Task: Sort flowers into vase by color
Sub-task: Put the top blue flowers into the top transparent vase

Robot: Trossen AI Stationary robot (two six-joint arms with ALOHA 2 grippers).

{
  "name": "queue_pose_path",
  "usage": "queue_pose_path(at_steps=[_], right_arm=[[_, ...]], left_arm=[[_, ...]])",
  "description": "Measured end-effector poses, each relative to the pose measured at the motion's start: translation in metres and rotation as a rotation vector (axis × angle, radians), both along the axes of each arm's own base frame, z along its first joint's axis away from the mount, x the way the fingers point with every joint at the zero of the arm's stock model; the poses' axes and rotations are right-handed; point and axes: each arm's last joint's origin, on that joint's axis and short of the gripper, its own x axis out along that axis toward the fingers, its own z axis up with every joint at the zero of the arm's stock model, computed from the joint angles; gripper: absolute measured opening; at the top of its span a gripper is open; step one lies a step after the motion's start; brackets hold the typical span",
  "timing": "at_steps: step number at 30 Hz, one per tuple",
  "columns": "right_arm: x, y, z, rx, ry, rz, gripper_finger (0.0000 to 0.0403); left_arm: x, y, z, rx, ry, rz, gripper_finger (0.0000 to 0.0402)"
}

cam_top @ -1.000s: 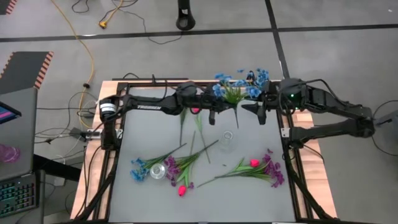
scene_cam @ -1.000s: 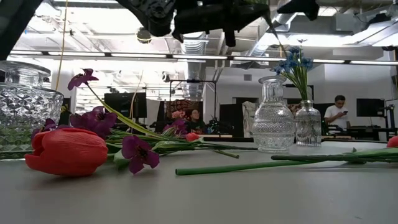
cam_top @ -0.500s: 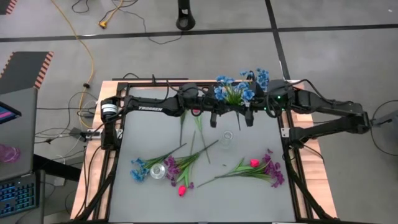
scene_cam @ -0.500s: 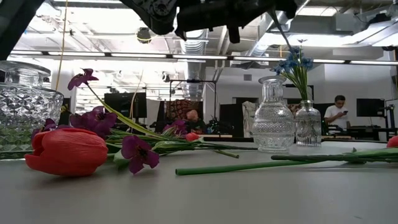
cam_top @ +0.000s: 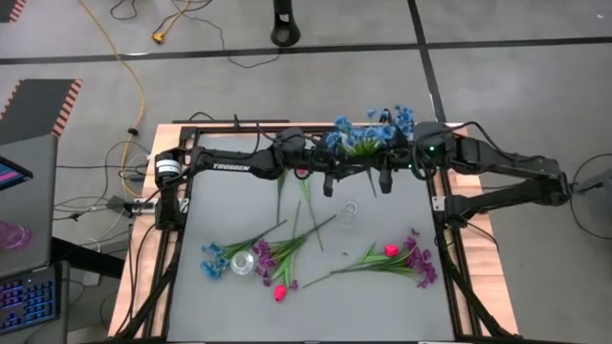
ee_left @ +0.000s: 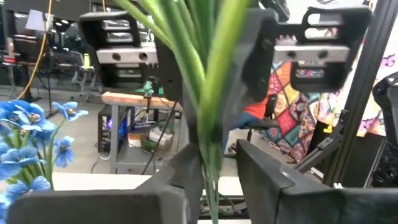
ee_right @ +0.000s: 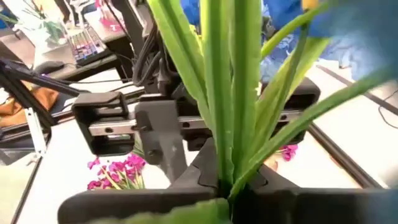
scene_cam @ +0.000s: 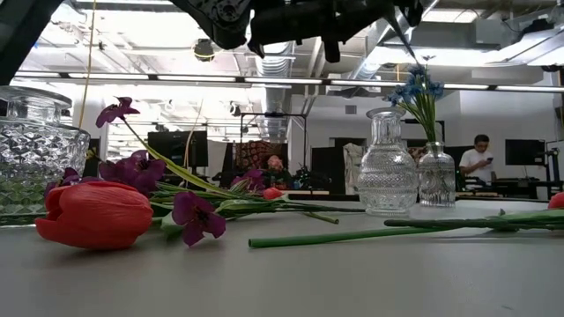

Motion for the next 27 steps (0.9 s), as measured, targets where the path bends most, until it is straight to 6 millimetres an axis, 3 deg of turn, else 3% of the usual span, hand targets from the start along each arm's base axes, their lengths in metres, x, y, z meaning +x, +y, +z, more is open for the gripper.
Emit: queue_pose_path(at_steps=[7, 13, 21, 27], right_arm=[[-0.028, 0.001, 0.007, -0.032, 0.007, -0.110, 0.0034], [-0.058, 0.007, 0.006, -0.069, 0.018, -0.240, 0.0032], [-0.087, 0.018, -0.040, -0.149, -0.091, -0.316, 0.0034], [-0.109, 0.018, -0.059, -0.272, -0.261, -0.395, 0.0035]], left_arm=[[-0.005, 0.005, 0.004, -0.023, 0.033, -0.066, 0.0145], [-0.016, 0.023, 0.005, -0.087, 0.128, -0.132, 0.0156], [-0.017, 0.024, 0.005, -0.047, 0.129, -0.124, 0.0157], [-0.017, 0.025, 0.001, -0.025, 0.150, -0.075, 0.0157]])
